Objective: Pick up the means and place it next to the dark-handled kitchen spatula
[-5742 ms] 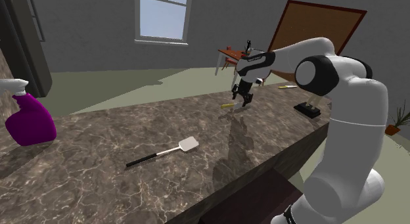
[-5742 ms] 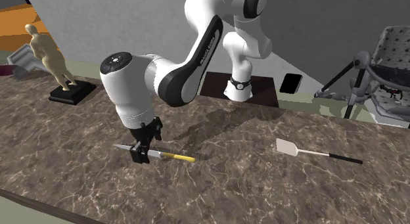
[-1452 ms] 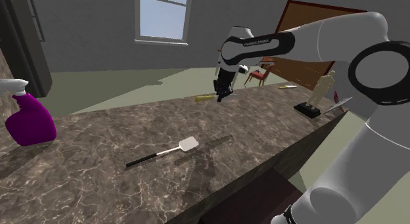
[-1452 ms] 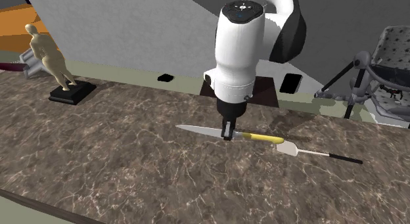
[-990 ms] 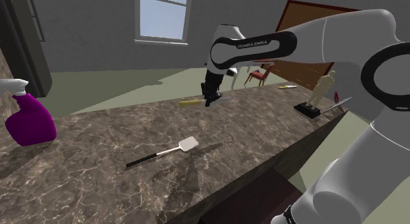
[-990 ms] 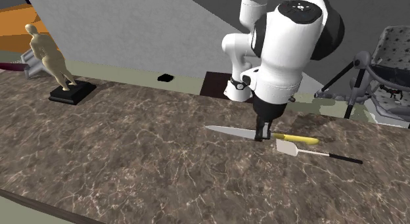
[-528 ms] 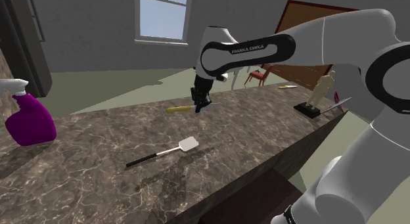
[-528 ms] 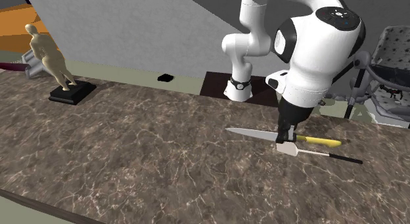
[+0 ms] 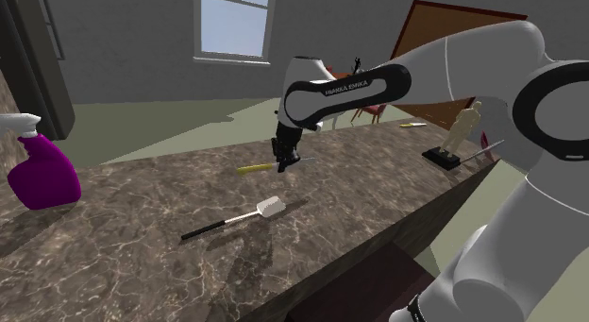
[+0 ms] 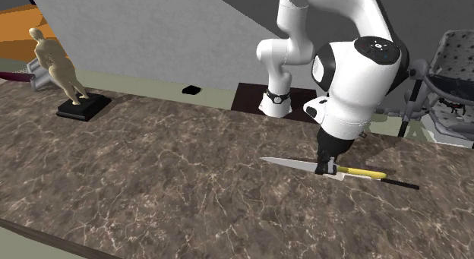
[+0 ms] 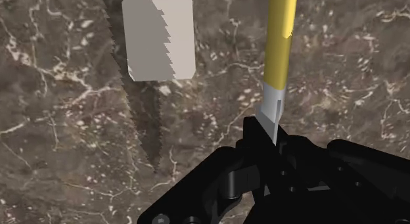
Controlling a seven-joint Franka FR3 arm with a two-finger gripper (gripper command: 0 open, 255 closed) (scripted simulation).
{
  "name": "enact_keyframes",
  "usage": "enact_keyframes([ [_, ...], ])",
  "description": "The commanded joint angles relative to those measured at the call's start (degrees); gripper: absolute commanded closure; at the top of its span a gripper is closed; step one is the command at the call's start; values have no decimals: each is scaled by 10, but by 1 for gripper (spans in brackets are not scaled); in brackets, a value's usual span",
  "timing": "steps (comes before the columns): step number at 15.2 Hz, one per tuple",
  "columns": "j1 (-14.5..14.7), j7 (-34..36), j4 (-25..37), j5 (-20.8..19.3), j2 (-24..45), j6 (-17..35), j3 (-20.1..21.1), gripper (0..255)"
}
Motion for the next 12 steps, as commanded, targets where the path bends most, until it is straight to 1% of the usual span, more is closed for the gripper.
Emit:
enact_keyframes([
  [1, 0, 0, -9, -1, 7, 15, 0, 255],
  [10, 1, 3, -38, -6, 43, 81, 0, 255],
  [12, 1, 3, -39, -6, 45, 84, -1, 255],
])
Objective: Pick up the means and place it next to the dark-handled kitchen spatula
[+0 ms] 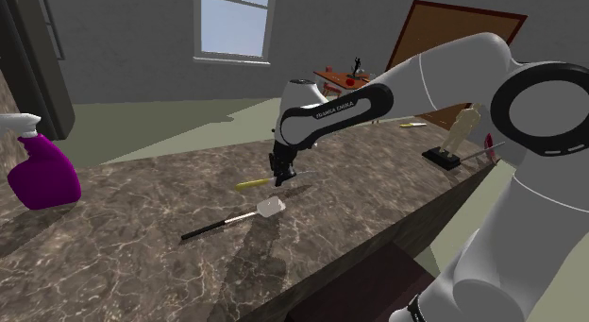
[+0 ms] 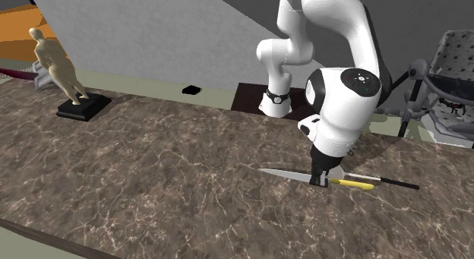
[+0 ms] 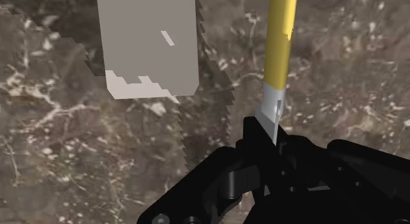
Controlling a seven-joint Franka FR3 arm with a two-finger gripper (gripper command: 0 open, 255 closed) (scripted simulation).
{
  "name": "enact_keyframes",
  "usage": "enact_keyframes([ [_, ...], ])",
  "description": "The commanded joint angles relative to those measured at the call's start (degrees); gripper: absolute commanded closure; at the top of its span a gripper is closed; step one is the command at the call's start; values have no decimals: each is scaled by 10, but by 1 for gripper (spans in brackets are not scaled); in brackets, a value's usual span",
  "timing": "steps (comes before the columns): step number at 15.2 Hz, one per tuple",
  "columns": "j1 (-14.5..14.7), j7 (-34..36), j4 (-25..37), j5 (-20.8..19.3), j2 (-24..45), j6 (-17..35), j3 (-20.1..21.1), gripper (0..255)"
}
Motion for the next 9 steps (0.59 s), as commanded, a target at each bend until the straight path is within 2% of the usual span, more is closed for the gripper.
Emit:
enact_keyframes([
  [1, 0, 0, 0, 0, 2, 2, 0, 255],
  [6, 0, 0, 0, 0, 2, 2, 0, 255],
  [7, 0, 0, 0, 0, 2, 2, 0, 0],
  [9, 0, 0, 0, 0, 2, 2, 0, 0],
])
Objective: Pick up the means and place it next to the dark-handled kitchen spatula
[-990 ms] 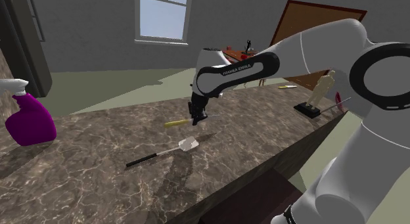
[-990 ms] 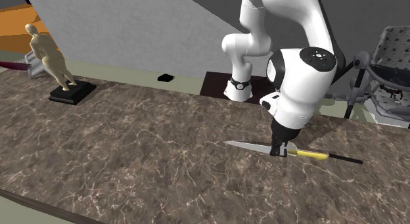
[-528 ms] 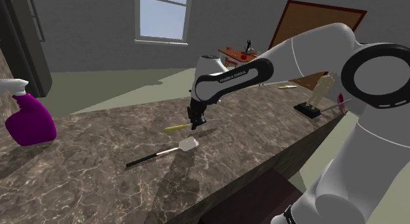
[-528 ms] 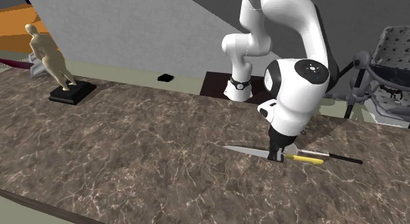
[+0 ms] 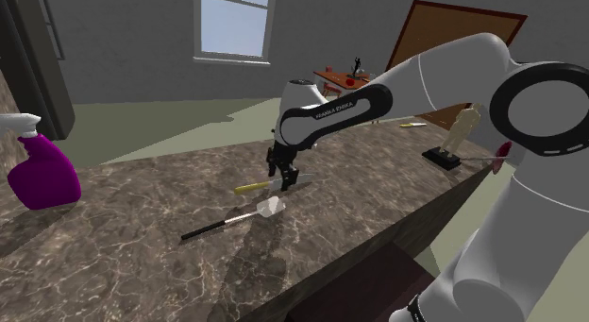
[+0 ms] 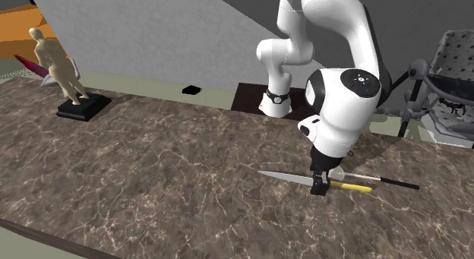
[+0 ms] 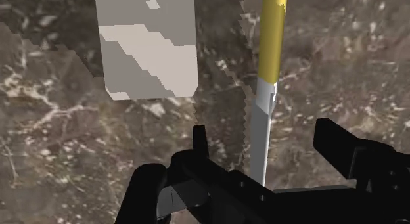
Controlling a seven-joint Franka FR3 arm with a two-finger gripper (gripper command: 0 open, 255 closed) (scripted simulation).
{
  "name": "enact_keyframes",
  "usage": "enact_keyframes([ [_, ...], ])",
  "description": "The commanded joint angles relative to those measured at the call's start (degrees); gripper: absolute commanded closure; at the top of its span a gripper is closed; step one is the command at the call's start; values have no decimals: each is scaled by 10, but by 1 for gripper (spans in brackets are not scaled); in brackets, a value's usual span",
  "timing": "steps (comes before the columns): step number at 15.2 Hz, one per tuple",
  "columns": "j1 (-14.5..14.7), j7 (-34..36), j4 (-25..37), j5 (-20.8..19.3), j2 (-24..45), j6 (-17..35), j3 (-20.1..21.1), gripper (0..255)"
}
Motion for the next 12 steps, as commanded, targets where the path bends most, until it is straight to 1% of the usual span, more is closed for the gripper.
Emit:
enact_keyframes([
  [1, 0, 0, 0, 0, 0, 0, 0, 0],
  [3, 0, 0, 0, 0, 0, 0, 0, 0],
  [7, -2, -4, 30, 6, -39, -69, 0, 0],
  [12, -2, -4, 30, 6, -39, -69, 0, 0],
])
